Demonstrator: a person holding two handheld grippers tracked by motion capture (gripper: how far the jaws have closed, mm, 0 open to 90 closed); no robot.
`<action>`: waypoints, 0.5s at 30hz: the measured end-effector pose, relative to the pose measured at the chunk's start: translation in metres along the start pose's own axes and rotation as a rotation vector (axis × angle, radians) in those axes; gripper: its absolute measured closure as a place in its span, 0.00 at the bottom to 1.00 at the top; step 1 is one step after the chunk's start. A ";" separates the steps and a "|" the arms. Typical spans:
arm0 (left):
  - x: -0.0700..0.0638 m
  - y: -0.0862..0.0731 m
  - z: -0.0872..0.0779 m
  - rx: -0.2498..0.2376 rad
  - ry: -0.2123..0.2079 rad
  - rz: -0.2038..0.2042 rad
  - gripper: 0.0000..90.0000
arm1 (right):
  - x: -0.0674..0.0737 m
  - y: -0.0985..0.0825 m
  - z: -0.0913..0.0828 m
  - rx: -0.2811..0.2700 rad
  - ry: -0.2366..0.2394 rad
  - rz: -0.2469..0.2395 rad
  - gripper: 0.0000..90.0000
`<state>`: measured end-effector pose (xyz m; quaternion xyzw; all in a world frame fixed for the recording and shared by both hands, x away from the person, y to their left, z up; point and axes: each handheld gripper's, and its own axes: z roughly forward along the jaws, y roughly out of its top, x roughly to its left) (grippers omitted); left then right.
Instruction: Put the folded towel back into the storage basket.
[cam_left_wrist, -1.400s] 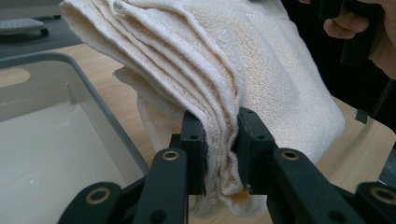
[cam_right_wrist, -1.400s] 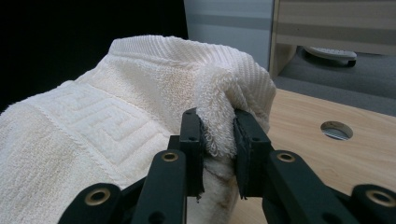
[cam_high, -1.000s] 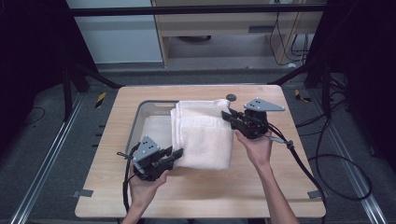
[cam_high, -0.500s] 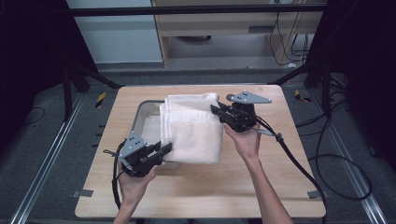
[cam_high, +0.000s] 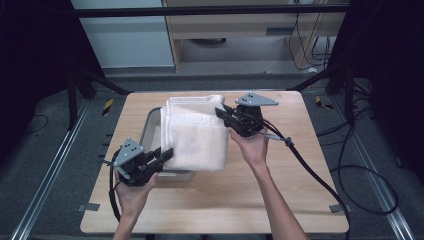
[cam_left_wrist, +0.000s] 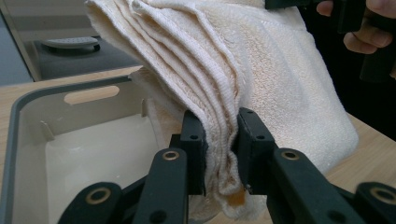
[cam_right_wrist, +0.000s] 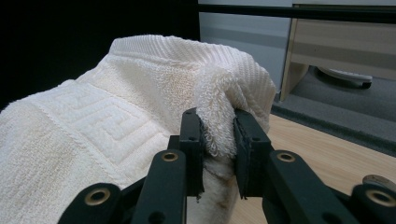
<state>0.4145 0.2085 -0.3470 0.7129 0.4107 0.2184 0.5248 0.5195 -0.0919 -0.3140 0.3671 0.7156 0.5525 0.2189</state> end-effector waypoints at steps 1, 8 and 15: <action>0.001 0.000 -0.001 0.000 0.004 -0.001 0.82 | 0.001 0.001 0.002 0.000 0.001 -0.001 0.84; 0.010 0.001 -0.004 -0.003 0.021 -0.011 0.82 | 0.007 0.006 0.012 0.000 0.006 -0.010 0.84; 0.019 0.001 -0.008 -0.002 0.049 -0.020 0.82 | 0.013 0.010 0.024 0.002 0.015 -0.012 0.84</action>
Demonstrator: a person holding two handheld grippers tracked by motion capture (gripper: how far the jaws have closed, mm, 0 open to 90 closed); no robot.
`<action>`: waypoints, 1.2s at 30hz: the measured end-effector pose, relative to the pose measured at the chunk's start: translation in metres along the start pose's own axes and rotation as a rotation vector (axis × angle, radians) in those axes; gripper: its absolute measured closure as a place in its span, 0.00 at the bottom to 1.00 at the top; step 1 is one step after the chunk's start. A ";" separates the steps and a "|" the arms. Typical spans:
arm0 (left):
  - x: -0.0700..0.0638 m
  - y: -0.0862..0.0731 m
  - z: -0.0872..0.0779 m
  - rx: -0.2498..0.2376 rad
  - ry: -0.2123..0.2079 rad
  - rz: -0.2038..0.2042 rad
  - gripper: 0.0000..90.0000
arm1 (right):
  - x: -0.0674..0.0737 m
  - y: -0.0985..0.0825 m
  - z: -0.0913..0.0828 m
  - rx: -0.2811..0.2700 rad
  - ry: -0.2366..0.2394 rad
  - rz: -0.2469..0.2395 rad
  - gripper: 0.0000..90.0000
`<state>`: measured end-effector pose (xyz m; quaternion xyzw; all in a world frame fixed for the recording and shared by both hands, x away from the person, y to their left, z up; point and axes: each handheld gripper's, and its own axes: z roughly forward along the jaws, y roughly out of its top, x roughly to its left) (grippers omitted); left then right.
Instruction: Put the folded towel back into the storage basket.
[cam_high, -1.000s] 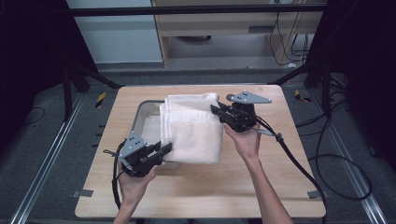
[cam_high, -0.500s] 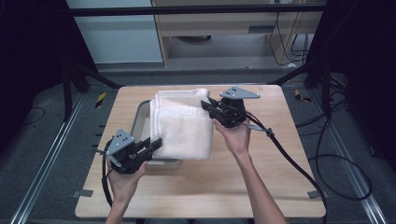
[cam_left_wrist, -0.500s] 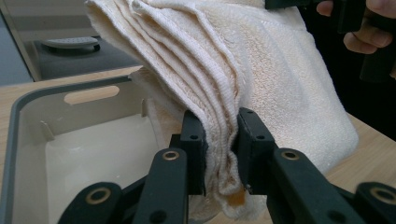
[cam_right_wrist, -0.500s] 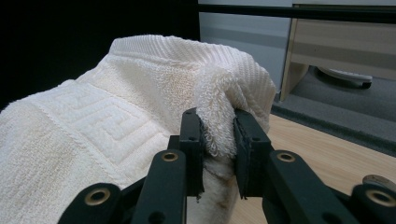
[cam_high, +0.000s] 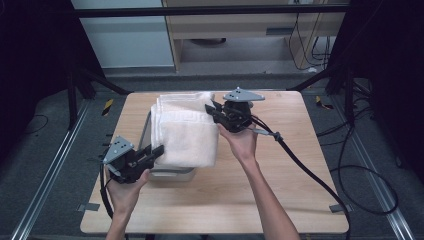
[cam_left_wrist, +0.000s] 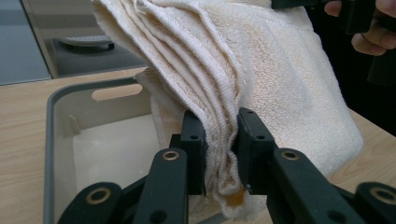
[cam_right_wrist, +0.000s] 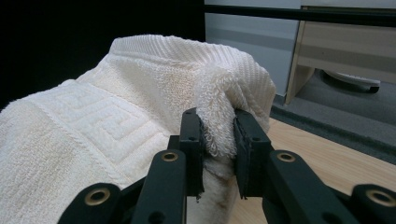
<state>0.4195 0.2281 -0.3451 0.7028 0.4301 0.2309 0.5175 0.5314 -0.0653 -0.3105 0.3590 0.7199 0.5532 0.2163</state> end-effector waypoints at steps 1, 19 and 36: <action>0.002 0.000 0.000 -0.001 0.003 -0.004 0.82 | 0.001 0.000 0.001 0.002 0.001 0.001 0.84; 0.025 -0.001 -0.007 -0.001 0.052 -0.038 0.82 | 0.012 0.005 0.029 0.016 0.021 -0.001 0.84; 0.047 -0.009 -0.003 0.028 0.121 -0.063 0.82 | 0.018 -0.005 0.064 0.030 0.037 0.019 0.84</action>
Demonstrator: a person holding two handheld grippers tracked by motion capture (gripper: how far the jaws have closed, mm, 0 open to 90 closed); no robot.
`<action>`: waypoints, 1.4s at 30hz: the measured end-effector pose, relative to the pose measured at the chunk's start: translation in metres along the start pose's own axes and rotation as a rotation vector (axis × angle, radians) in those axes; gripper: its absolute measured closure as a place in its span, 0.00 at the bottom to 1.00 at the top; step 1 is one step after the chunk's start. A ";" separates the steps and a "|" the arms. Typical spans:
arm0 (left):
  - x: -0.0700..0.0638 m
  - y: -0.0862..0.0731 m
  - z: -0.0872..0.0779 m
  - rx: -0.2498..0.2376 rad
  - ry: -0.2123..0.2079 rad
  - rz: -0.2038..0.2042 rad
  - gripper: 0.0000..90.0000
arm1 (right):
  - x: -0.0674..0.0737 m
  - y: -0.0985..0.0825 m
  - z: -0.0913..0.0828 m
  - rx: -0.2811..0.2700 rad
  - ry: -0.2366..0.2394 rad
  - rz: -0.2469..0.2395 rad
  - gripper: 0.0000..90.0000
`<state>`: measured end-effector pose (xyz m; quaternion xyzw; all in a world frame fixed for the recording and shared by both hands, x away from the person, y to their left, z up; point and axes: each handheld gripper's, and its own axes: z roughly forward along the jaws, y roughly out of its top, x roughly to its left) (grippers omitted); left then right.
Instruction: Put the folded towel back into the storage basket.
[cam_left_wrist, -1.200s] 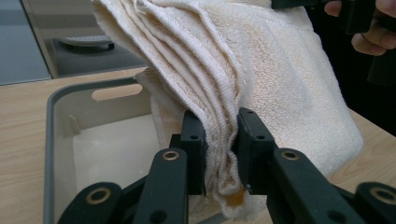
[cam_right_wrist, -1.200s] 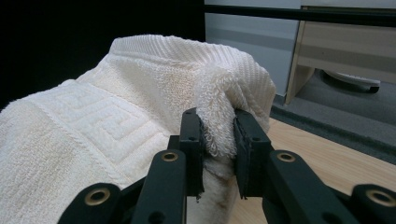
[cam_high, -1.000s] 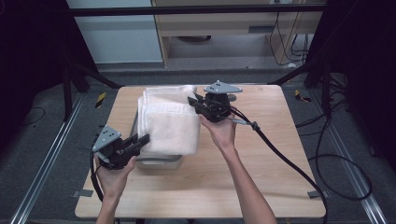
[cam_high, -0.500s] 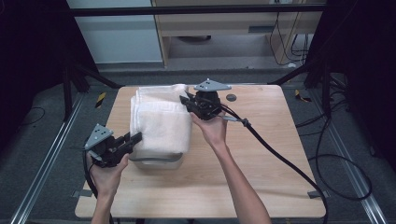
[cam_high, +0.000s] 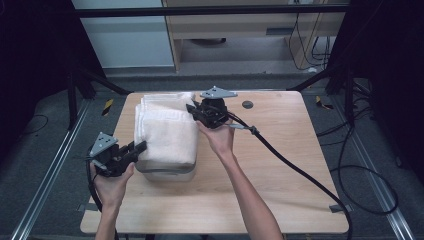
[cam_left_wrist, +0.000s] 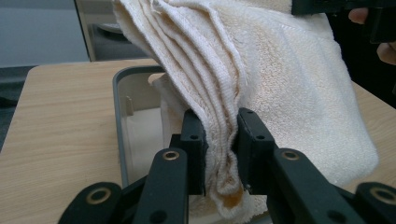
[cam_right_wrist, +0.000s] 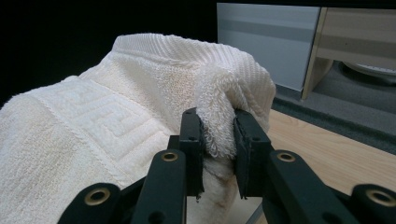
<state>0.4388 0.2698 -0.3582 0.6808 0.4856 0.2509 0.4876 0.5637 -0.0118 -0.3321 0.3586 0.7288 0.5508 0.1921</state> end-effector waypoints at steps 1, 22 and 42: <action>0.002 -0.001 0.000 -0.001 0.003 -0.006 0.82 | 0.001 0.000 0.001 0.001 -0.001 -0.001 0.84; 0.020 -0.011 0.012 0.040 0.040 -0.025 0.82 | 0.002 -0.012 0.033 0.047 -0.006 0.005 0.84; 0.024 -0.024 0.029 0.109 0.057 -0.018 0.82 | -0.003 -0.033 0.053 0.120 -0.033 0.008 0.84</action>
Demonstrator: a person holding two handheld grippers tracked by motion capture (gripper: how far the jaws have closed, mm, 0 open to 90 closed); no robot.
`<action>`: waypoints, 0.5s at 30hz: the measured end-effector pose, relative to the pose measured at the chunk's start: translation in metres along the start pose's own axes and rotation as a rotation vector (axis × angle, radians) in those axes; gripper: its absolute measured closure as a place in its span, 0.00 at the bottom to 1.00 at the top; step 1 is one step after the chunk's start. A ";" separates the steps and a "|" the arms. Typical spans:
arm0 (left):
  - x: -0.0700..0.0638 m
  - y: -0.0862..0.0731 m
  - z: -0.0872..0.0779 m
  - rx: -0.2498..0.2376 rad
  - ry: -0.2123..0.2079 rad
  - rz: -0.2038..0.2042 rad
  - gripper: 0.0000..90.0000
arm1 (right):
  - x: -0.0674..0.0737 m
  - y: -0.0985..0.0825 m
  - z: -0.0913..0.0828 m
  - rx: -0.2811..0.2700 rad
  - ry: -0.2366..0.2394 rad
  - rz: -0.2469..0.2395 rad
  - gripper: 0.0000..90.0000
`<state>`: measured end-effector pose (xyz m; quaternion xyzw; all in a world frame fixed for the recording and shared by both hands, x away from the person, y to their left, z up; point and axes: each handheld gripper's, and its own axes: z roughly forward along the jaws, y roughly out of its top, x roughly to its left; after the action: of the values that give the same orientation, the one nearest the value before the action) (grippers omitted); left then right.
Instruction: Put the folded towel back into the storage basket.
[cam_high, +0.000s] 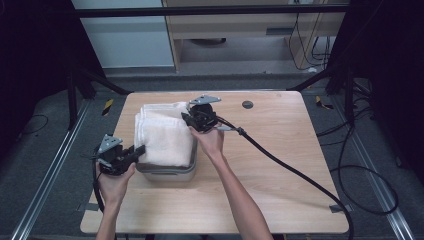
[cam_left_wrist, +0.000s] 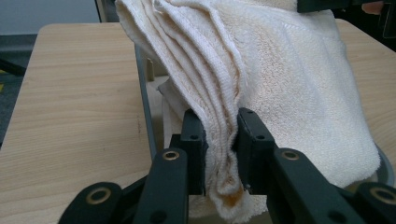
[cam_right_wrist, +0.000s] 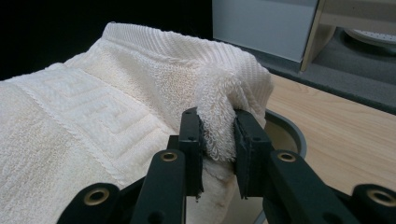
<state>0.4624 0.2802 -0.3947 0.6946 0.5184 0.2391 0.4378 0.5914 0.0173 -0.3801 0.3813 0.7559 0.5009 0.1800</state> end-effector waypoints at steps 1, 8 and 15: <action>0.000 -0.001 0.001 0.006 0.001 0.002 0.82 | 0.000 -0.001 0.001 0.005 -0.002 -0.001 0.84; 0.000 -0.005 0.008 0.032 0.008 0.008 0.82 | -0.004 -0.010 0.008 0.030 -0.009 0.004 0.83; -0.002 -0.008 0.015 0.054 0.011 0.022 0.82 | -0.008 -0.018 0.013 0.053 -0.017 0.010 0.83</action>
<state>0.4693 0.2735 -0.4092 0.7105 0.5192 0.2336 0.4135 0.5980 0.0157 -0.4027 0.3939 0.7655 0.4782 0.1739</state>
